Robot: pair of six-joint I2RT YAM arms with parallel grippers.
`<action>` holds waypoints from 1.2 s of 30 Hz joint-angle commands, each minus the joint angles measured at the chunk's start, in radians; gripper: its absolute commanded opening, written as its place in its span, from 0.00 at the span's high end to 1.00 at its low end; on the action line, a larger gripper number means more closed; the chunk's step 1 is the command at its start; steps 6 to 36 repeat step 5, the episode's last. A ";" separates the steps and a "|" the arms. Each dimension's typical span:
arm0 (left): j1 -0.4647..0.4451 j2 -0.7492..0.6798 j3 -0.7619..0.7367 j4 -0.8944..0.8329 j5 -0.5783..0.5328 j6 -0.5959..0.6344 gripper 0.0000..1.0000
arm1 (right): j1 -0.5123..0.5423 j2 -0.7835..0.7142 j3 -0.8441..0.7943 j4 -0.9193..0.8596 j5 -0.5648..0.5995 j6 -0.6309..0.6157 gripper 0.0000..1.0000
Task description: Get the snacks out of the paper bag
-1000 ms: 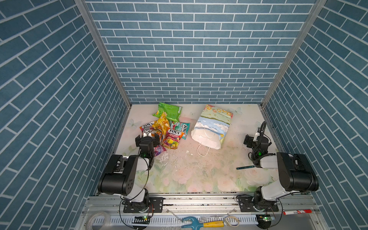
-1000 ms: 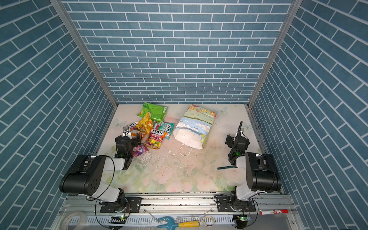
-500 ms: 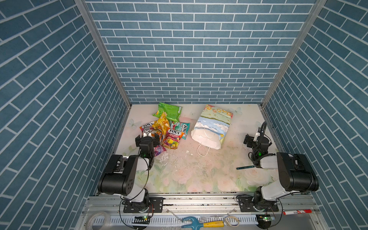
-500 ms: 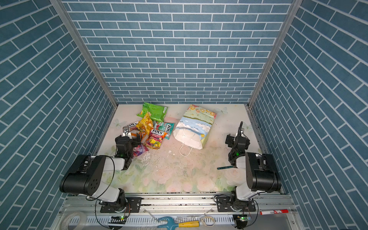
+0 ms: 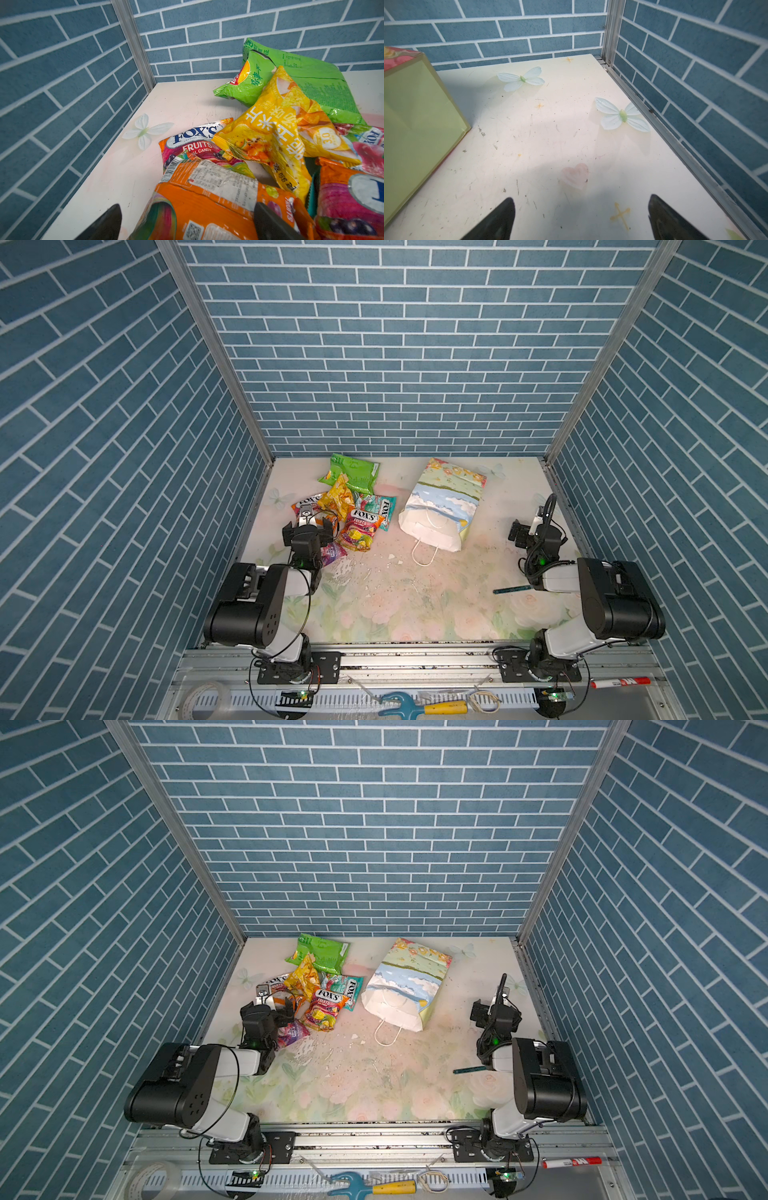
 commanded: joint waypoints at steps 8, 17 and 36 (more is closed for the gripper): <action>0.007 0.011 0.012 -0.014 0.004 0.009 0.00 | -0.002 0.001 0.005 0.012 0.007 -0.010 0.01; 0.007 0.011 0.012 -0.014 0.004 0.009 0.00 | -0.002 0.001 0.005 0.012 0.007 -0.010 0.01; 0.007 0.011 0.012 -0.014 0.004 0.009 0.00 | -0.002 0.001 0.005 0.012 0.007 -0.010 0.01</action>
